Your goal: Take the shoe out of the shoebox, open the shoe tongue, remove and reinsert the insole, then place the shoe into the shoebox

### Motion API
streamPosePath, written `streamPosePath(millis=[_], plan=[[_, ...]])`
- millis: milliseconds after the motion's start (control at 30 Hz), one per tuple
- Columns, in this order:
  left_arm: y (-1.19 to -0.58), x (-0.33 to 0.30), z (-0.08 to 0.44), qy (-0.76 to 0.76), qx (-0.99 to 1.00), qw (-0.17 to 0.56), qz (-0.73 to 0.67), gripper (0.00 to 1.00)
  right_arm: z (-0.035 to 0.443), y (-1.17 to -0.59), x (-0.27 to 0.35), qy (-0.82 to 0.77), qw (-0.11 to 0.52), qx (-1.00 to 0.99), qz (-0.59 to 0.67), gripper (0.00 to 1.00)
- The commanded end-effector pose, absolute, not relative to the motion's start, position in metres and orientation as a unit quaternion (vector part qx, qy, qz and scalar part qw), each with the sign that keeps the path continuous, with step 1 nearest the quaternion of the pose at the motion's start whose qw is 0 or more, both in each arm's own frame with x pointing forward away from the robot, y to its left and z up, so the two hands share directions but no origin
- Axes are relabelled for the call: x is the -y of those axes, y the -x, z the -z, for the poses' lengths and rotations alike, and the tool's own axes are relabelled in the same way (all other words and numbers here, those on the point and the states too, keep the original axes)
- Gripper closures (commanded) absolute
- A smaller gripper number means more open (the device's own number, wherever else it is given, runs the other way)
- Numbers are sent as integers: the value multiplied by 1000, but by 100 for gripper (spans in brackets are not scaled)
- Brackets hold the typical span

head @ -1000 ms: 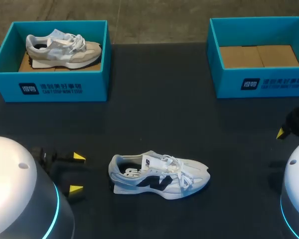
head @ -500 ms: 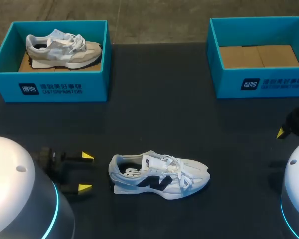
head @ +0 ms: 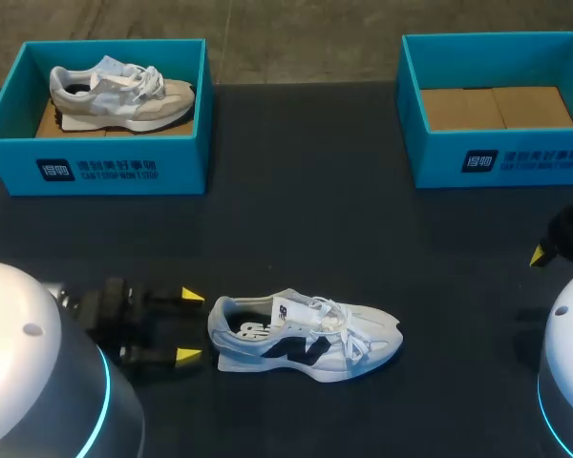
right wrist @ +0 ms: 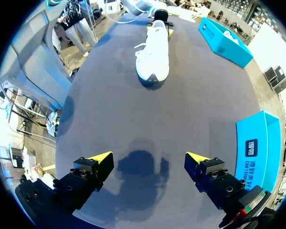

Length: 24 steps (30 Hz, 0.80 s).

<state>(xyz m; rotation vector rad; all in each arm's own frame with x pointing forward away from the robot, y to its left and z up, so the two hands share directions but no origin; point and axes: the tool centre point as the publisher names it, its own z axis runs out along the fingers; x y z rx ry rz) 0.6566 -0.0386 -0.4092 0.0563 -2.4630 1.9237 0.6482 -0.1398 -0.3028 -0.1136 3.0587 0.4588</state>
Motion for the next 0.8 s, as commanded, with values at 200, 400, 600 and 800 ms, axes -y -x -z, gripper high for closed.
streamPosePath(millis=[200,400,600,800], plan=[[-662,60,416,-14,790,19,-612,0,303,-647,139,36,24,-988,-146,0],[-663,67,420,-12,789,31,-614,0,303,-647,139,36,24,-988,-146,0],[-662,74,420,-9,790,36,-612,0,303,-647,139,36,24,-988,-146,0],[-661,73,419,-7,791,36,-610,0,303,-647,139,36,24,-988,-146,0]])
